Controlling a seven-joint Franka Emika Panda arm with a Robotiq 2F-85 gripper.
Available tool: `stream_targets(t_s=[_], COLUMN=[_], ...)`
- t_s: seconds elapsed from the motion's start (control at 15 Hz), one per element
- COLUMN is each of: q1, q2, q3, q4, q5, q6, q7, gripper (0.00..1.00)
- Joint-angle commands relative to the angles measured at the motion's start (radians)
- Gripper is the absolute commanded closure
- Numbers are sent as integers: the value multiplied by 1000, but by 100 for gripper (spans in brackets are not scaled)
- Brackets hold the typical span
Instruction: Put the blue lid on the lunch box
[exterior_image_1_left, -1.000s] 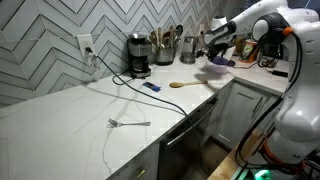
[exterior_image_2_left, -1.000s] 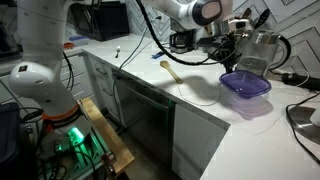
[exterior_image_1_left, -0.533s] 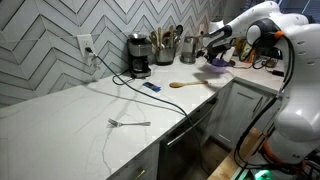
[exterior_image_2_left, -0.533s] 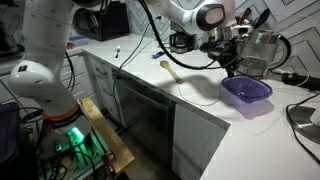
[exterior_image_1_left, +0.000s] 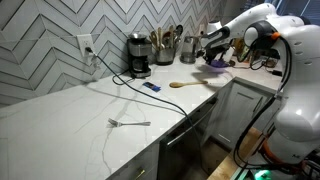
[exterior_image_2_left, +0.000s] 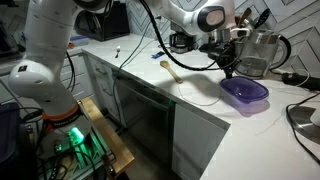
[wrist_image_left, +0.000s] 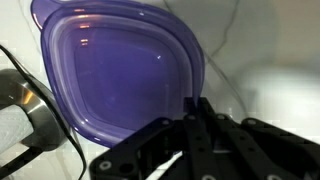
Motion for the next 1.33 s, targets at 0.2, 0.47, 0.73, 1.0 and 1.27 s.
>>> stream_targets(t_s=[0.2, 0.47, 0.73, 1.0, 1.27], q1=[-24, -29, -37, -46, -64], q2=[28, 40, 48, 47, 25], q3=[23, 22, 27, 37, 52], q4=[38, 54, 69, 77, 108], q5=[4, 4, 10, 22, 64], q6=[-22, -23, -35, -48, -131], q7=[-26, -27, -40, -57, -66], gripper=[98, 98, 84, 44, 15])
